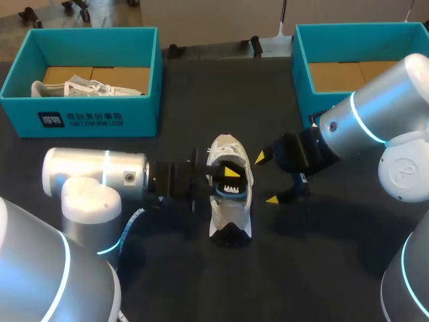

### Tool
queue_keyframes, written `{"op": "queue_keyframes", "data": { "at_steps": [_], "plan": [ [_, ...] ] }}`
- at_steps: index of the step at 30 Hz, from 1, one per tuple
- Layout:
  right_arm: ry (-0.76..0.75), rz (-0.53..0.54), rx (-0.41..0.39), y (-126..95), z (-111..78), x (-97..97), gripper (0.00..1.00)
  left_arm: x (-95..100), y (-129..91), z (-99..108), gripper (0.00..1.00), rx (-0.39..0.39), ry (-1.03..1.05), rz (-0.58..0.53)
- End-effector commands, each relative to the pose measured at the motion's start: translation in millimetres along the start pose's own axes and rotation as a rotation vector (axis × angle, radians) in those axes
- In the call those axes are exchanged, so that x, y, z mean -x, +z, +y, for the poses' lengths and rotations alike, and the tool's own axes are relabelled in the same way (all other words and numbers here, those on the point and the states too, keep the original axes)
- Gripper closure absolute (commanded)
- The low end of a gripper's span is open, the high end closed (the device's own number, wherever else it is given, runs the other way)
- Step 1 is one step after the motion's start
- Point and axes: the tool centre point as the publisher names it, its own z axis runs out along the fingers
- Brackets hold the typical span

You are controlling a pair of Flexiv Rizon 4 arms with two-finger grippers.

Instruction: Take the shoe out of the shoebox, open the shoe tongue, remove and reinsert the insole, then place the shoe into the shoebox

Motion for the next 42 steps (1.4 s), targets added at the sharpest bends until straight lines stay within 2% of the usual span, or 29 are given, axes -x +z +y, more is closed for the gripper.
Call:
{"op": "queue_keyframes", "data": {
  "at_steps": [1, 7, 17, 20, 22, 42],
  "plan": [
    [-0.002, -0.002, 0.002, 0, -0.2, -0.8, 0.0, -1.5, -9, -11, 0.73, -0.002, 0.004, -0.007],
    [-0.002, -0.002, 0.002, 0, -0.2, -0.8, 0.0, -2.4, -11, -20, 0.69, -0.006, 0.005, -0.002],
    [-0.002, -0.002, 0.002, 0, -0.2, -0.8, 0.0, -9.7, -24, -26, 0.72, 0.03, -0.014, 0.009],
    [-0.002, -0.002, 0.002, 0, -0.2, -0.8, 0.0, -13.0, -25, -26, 0.82, 0.048, -0.021, 0.012],
    [-0.002, -0.002, 0.002, 0, -0.2, -0.8, 0.0, -15.7, -23, -23, 1.0, 0.07, -0.031, 0.017],
    [-0.002, -0.002, 0.002, 0, -0.2, -0.8, 0.0, -12.0, -11, 13, 1.0, 0.1, -0.004, 0.045]
  ]
}}
